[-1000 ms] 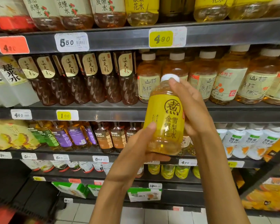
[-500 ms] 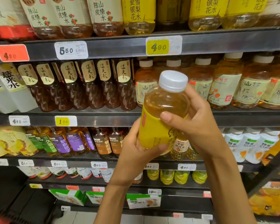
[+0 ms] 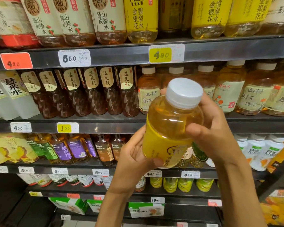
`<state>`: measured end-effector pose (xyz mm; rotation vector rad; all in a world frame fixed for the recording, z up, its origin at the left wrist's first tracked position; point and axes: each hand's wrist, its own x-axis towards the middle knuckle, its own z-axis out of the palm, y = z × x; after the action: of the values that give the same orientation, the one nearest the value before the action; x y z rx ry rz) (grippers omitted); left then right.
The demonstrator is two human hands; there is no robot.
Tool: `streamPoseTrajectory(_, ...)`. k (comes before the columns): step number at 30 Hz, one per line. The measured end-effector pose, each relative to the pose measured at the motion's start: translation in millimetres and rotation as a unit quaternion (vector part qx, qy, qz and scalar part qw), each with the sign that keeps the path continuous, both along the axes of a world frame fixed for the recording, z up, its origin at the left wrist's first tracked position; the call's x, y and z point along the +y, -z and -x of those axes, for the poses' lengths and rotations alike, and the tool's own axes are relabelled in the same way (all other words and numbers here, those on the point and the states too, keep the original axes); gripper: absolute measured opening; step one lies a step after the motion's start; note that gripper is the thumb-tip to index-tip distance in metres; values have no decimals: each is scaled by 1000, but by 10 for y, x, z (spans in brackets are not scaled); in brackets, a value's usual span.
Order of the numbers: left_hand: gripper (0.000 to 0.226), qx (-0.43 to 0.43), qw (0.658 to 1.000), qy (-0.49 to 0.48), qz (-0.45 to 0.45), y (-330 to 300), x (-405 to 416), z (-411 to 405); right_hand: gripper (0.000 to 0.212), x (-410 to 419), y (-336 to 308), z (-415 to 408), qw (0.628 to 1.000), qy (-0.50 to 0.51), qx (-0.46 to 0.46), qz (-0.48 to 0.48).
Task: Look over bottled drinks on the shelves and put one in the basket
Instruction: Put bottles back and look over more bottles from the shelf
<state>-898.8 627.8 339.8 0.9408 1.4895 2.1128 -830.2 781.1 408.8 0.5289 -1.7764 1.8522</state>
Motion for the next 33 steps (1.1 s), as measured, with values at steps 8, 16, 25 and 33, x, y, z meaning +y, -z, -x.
streamPoseTrajectory(8,93,3,1000,14,9,5,113,-76,42,-69,11,144,994,67,-40,74)
streamPoseTrajectory(16,62,23,995,-101,3,14,241,-61,43,-272,26,172,976,156,-87,127)
streamPoseTrajectory(25,58,-59,998,-26,22,13,156,-52,37,-106,-81,250,988,12,-85,127)
streamPoseTrajectory(33,62,35,993,-101,56,-46,165,11,23,-164,-52,314,970,197,-75,118)
